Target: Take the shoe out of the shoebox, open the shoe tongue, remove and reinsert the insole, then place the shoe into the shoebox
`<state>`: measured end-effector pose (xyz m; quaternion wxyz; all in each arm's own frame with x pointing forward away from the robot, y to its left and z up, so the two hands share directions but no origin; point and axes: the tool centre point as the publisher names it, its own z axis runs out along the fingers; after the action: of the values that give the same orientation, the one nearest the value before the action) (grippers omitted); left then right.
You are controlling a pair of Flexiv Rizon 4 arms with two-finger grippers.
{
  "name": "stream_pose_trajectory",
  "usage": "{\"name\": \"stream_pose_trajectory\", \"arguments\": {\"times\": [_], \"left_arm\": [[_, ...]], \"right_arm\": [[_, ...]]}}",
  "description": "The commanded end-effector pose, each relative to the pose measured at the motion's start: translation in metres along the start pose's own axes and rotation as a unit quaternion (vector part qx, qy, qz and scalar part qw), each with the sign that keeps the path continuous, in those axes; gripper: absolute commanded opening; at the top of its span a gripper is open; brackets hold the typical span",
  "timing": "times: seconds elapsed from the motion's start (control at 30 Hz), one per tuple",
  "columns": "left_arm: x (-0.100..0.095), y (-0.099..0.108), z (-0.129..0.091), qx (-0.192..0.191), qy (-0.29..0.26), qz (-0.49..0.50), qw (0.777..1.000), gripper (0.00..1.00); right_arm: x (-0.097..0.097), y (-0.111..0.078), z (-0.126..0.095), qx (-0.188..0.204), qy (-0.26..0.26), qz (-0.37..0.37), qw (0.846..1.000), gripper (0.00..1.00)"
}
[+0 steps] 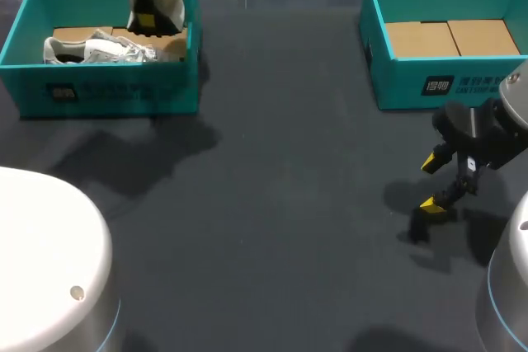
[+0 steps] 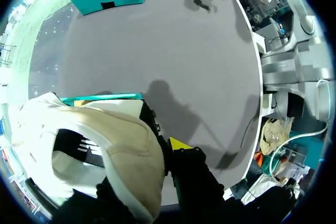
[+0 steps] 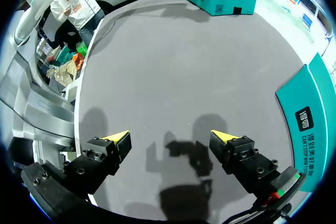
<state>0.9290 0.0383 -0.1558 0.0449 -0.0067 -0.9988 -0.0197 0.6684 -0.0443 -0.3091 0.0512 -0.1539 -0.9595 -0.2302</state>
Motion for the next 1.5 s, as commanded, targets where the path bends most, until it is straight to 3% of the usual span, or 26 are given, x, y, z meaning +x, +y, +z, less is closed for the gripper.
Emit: {"name": "stream_pose_trajectory", "arguments": {"times": [0.03,0.2,0.27,0.4,0.9,1.03,1.23,1.4,1.5], "left_arm": [[-0.026,0.050,0.004,0.025,0.015,-0.004,1.000,0.00],[-0.057,0.087,0.005,0.026,0.017,-0.019,0.999,0.00],[-0.067,0.093,0.003,0.025,0.019,-0.028,0.999,0.00],[-0.087,0.111,-0.002,-0.005,-0.004,-0.020,1.000,0.00],[-0.087,0.111,-0.002,-0.005,-0.004,-0.020,1.000,0.00],[-0.118,0.126,-0.001,-0.034,-0.017,-0.016,0.999,0.00],[-0.161,0.161,0.010,-0.036,-0.004,-0.009,0.999,0.00],[-0.179,0.180,0.011,-0.029,-0.006,0.062,0.998,0.00],[-0.186,0.196,0.011,-0.042,-0.045,0.149,0.987,0.00]], "right_arm": [[0.001,0.000,0.000,0.001,-0.002,0.000,1.000,1.00],[0.001,0.000,0.000,0.001,-0.002,0.000,1.000,1.00],[0.001,0.000,0.000,0.001,-0.002,0.000,1.000,1.00],[0.001,0.000,0.000,0.001,-0.002,0.000,1.000,1.00],[0.001,0.000,0.000,0.001,-0.002,0.000,1.000,1.00],[0.001,0.000,0.000,0.001,-0.002,0.000,1.000,1.00],[0.001,0.000,0.000,0.001,-0.002,0.000,1.000,1.00],[0.001,0.000,0.000,0.001,-0.002,0.000,1.000,1.00],[0.001,0.000,0.000,0.001,-0.002,0.000,1.000,1.00]]}}
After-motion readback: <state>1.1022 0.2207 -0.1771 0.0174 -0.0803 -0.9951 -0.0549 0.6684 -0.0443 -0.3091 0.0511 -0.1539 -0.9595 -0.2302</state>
